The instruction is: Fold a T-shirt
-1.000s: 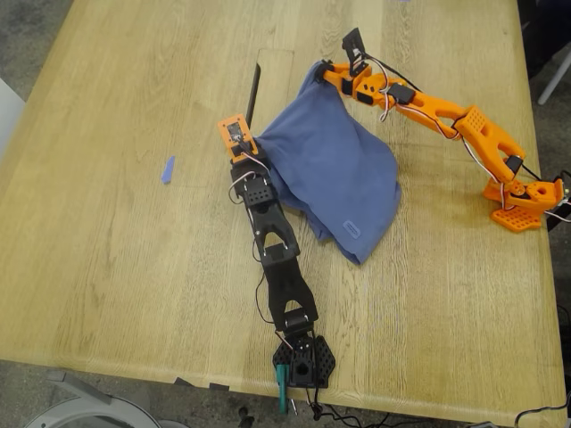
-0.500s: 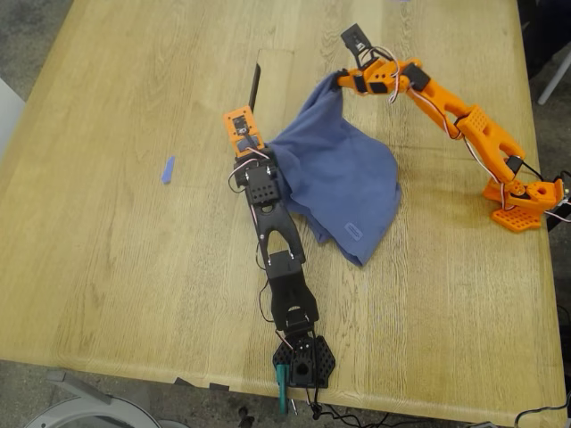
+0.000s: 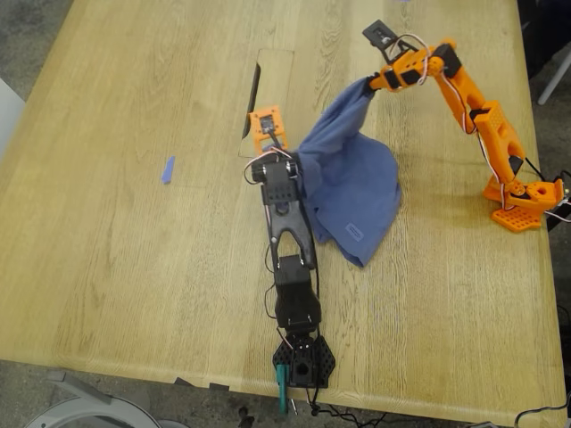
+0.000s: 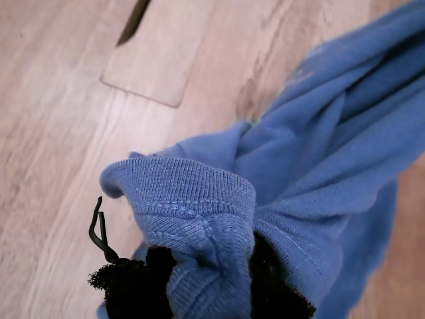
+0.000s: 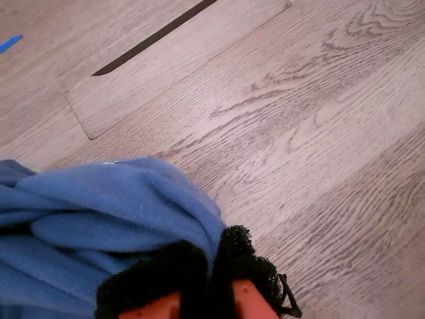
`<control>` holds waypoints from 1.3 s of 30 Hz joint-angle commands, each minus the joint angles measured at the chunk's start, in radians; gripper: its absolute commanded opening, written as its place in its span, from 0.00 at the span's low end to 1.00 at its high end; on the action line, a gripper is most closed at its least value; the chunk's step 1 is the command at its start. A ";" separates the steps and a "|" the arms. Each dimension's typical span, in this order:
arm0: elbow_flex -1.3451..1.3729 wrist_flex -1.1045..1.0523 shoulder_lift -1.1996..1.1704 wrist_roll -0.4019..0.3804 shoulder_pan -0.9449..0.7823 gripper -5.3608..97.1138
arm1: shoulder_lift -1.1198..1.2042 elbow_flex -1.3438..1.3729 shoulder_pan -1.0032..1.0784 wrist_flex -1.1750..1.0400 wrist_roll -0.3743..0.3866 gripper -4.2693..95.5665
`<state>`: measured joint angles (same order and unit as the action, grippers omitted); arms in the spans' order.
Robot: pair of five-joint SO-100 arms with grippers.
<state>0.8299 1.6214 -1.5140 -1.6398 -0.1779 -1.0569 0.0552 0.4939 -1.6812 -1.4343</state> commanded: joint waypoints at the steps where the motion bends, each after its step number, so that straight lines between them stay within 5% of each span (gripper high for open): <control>1: -0.087 0.150 -0.198 -0.015 -0.008 0.05 | -0.173 0.106 0.008 -0.015 0.002 0.04; 15: 0.049 0.210 -0.328 -0.031 0.170 0.05 | -0.624 0.772 -0.060 -0.012 0.005 0.04; 22: 0.419 0.144 -0.557 -0.038 0.314 0.05 | -0.874 1.152 -0.095 0.025 0.008 0.04; 39: 1.132 -0.525 -0.893 -0.032 0.560 0.05 | -1.361 1.933 -0.172 0.393 0.003 0.04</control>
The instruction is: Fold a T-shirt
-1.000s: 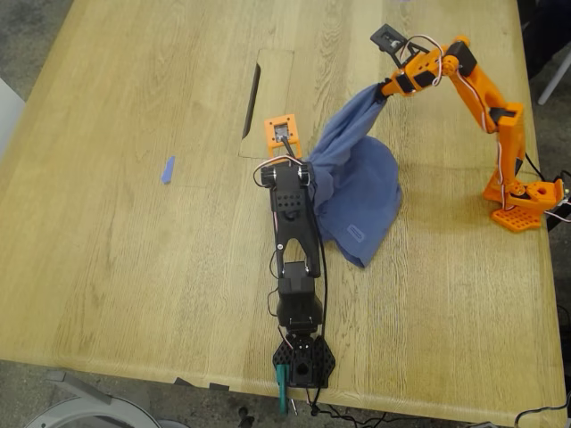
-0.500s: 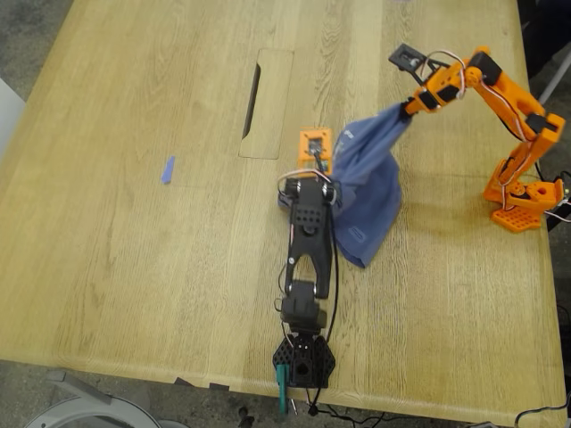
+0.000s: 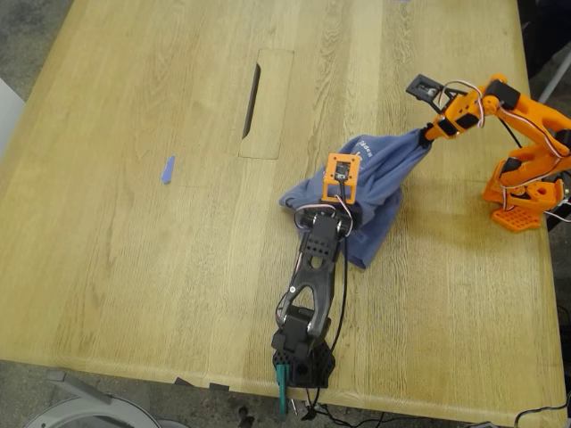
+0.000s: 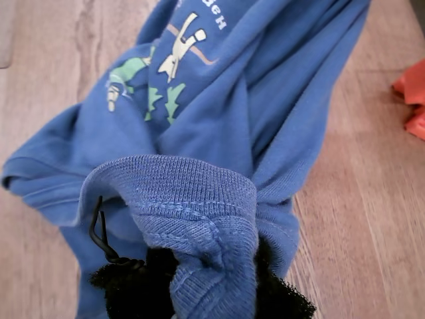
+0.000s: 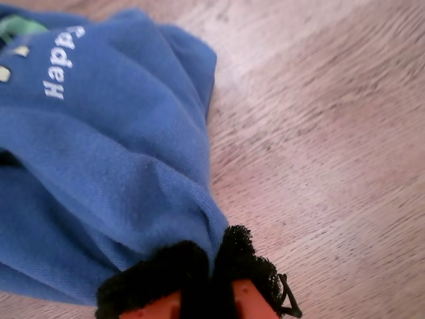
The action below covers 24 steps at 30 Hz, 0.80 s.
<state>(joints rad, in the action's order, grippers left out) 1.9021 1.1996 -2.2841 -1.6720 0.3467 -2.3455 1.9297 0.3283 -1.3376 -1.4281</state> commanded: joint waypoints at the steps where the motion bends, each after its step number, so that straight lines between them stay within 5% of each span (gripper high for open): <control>1: 0.101 -0.130 -0.143 0.000 0.054 0.05 | -0.101 0.101 -0.011 0.069 -0.003 0.04; 24: 0.699 -0.400 -0.466 0.008 0.382 0.05 | -0.480 0.571 -0.057 0.081 -0.006 0.04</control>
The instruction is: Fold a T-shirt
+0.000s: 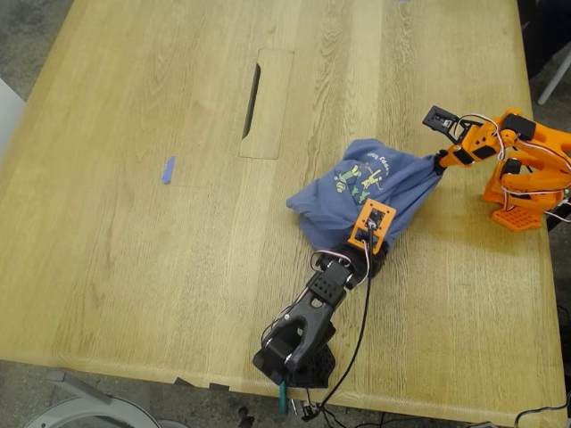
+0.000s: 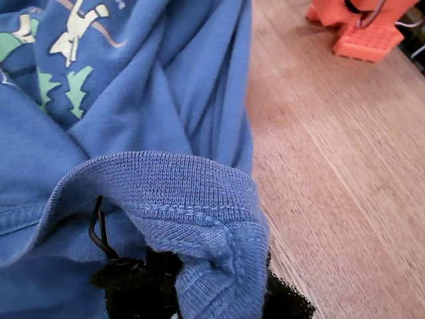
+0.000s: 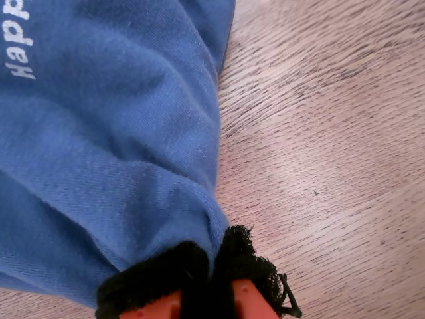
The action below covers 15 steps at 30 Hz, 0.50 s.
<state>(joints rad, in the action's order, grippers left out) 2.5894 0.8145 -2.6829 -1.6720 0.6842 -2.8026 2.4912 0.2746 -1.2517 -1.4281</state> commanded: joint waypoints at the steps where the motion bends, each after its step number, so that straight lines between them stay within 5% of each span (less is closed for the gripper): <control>1: 0.029 -0.026 -0.075 0.009 0.057 0.05 | -0.029 0.023 -0.005 -0.006 -0.006 0.04; 11: 0.140 -0.071 -0.077 0.003 0.014 0.06 | -0.058 0.199 -0.021 0.087 -0.009 0.04; 15: 0.155 -0.046 -0.072 -0.051 -0.020 0.15 | -0.064 0.265 -0.012 0.155 -0.012 0.04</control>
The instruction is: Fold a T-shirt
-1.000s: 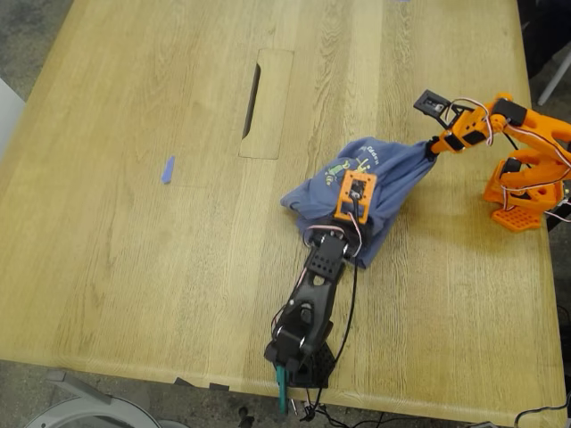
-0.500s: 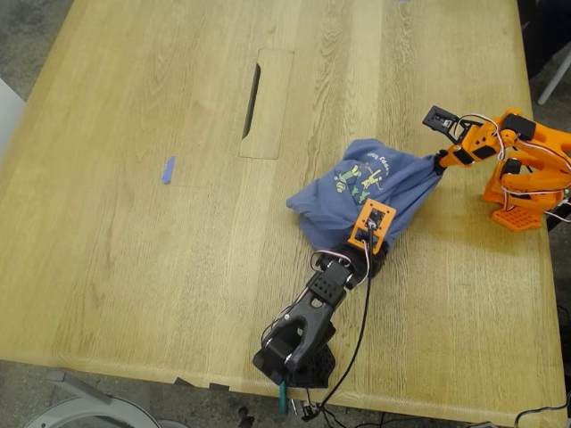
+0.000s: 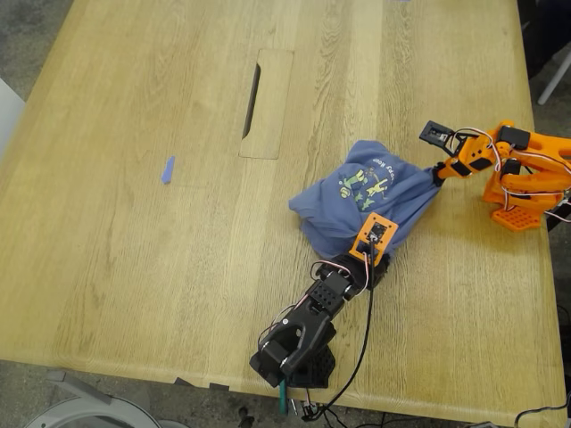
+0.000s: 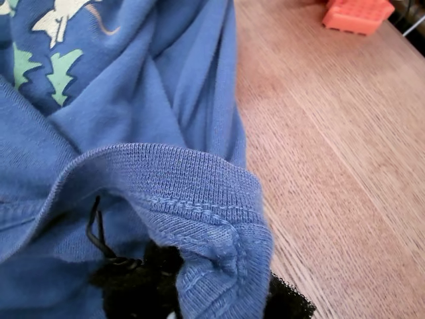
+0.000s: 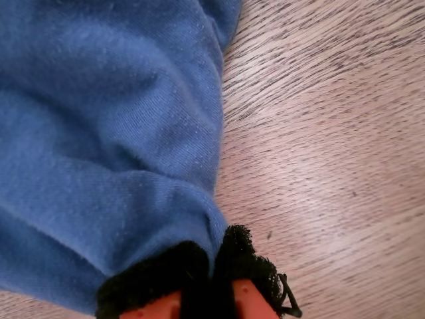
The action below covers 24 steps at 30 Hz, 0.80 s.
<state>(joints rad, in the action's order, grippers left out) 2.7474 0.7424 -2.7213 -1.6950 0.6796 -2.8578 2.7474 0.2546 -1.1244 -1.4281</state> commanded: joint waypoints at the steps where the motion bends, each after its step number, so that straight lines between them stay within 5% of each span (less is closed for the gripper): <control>1: 0.002 0.026 -0.032 -0.035 -0.020 0.15 | -0.009 0.020 0.011 0.037 -0.012 0.04; 5: 0.009 0.034 -0.031 -0.089 -0.012 0.27 | -0.020 0.052 0.011 0.057 -0.014 0.04; 8: -0.006 0.060 -0.029 -0.184 0.018 0.32 | -0.026 0.049 0.012 0.044 -0.008 0.19; 14: -0.066 0.170 0.014 -0.097 0.098 0.25 | -0.043 0.011 0.015 -0.058 -0.003 0.45; 24: -0.150 0.249 0.040 -0.147 0.219 0.20 | -0.049 -0.081 -0.018 -0.156 0.000 0.54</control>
<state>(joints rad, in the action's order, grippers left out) 2.6937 0.9863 -2.6845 -1.8208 0.8713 -2.8946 2.7351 0.2500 -1.2640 -1.4343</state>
